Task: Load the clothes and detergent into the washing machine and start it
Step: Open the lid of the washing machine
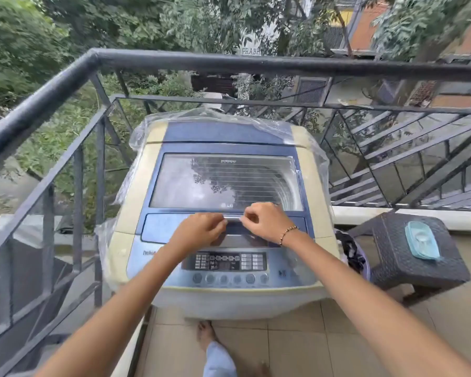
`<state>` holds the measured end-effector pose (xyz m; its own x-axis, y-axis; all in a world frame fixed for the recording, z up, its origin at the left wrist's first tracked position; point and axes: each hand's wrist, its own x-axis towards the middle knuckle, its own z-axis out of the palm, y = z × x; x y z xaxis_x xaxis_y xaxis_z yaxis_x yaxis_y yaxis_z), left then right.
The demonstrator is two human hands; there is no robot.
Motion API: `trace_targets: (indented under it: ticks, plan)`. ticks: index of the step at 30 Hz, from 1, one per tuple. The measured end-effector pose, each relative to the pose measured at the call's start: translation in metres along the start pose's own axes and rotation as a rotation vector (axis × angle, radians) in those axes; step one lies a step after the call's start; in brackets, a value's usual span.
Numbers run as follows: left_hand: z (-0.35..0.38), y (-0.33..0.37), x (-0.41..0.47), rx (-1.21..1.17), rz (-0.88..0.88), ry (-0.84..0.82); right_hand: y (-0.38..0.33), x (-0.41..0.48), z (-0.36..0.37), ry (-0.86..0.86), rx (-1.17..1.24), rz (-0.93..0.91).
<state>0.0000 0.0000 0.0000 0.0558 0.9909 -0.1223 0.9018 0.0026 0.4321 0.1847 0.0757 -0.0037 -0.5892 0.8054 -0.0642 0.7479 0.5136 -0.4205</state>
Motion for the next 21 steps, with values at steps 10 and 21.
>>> trace_targets:
  ticks: [10,21]
  plan:
    - [0.028,-0.004,-0.035,0.157,-0.144,0.062,-0.002,-0.042,0.018,-0.156,-0.114,-0.097]
    - [0.005,0.005,-0.039,0.231,-0.108,0.026,-0.02,-0.051,-0.001,-0.16,-0.14,-0.038]
